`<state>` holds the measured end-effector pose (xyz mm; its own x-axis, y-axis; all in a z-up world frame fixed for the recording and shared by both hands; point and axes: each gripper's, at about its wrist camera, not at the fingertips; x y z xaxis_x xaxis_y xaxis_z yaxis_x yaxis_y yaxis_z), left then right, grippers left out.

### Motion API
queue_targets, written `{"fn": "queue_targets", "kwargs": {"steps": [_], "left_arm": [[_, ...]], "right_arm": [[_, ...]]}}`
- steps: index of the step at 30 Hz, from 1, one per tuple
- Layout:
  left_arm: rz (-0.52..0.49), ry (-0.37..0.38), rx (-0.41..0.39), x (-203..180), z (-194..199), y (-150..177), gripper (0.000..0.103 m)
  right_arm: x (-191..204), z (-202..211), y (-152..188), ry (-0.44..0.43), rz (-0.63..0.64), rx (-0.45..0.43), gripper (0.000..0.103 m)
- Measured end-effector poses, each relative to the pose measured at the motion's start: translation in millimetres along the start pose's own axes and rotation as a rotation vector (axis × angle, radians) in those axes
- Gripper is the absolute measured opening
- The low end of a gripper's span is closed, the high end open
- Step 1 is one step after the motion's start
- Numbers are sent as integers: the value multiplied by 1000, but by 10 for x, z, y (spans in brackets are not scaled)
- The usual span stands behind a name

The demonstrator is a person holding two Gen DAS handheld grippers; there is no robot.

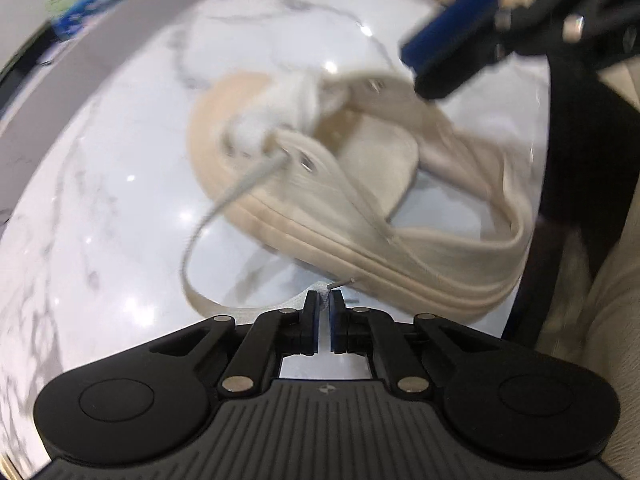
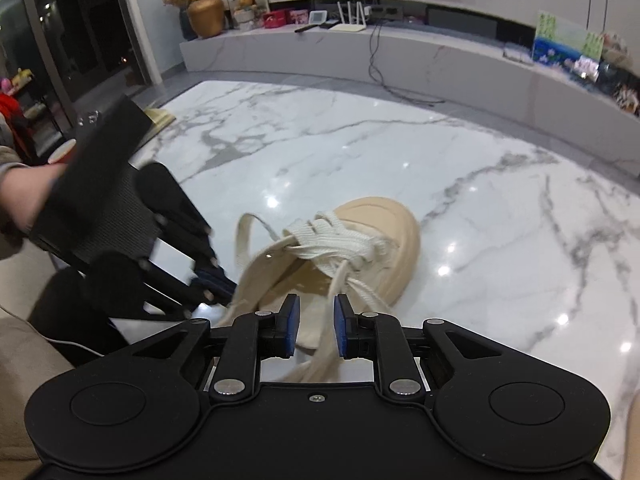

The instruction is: Lace up shoes with both hands

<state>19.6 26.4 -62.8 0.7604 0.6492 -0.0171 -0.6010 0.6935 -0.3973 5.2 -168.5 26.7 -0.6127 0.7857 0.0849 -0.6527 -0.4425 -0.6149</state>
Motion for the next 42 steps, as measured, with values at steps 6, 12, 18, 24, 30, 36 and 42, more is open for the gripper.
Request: {"fn": "queue_targets", "kwargs": {"steps": [6, 12, 18, 24, 30, 36, 42], "left_arm": [[100, -15, -112, 18, 320, -127, 4], [113, -16, -165, -283, 653, -459, 4], [97, -28, -182, -378, 594, -574, 4], [63, -33, -182, -513, 492, -736, 4], [35, -98, -121, -597, 326, -854, 4], [53, -113, -103, -634, 270, -906, 4], [44, -118, -89, -623, 256, -899, 4]], "right_arm": [[50, -31, 3, 53, 30, -3, 7], [9, -46, 5, 73, 11, 8, 2], [-47, -63, 27, 96, -30, 12, 2], [-104, -66, 52, 114, -59, 21, 2], [-97, -56, 47, 113, -48, 16, 2], [-80, -60, 43, 122, -29, 24, 2], [-124, -30, 31, 111, -42, 26, 2]]}}
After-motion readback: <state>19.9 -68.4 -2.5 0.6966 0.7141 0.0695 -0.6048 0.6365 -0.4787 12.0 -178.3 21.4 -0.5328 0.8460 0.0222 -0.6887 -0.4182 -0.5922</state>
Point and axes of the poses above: each gripper's, at about its wrist camera, not at the fingertips, and z roughly against the way its jaws point, x to its left, y to its underside, and after that the axes turned 7 degrees about y, right-handed
